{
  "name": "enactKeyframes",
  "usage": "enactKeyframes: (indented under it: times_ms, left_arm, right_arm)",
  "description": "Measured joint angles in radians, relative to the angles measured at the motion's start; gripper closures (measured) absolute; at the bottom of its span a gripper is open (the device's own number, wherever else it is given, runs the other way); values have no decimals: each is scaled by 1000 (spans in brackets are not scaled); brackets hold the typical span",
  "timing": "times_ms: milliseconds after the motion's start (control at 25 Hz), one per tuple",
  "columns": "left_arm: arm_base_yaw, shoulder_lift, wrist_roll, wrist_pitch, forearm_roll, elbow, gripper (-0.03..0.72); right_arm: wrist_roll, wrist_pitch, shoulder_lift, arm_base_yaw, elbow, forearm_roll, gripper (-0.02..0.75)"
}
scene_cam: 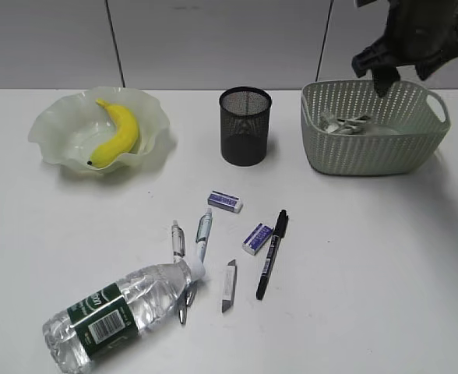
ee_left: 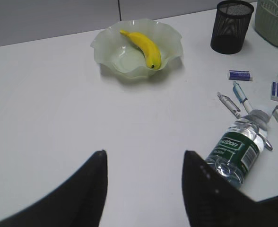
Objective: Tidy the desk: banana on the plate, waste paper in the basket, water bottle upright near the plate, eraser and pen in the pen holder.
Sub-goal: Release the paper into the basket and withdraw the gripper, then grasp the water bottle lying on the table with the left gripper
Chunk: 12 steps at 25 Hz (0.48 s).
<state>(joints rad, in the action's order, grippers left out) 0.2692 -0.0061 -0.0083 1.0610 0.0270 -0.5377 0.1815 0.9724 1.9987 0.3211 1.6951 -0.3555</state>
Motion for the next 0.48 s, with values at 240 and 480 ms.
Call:
enactKeyframes:
  times_ms: [240, 480]
  left_arm:
    - [0, 0, 0, 0, 0, 0, 305]
    - [0, 0, 0, 0, 0, 0, 305]
  right_arm:
    - [-116, 166, -179, 0, -86, 211, 349]
    - [-133, 158, -509, 0, -348, 294, 410]
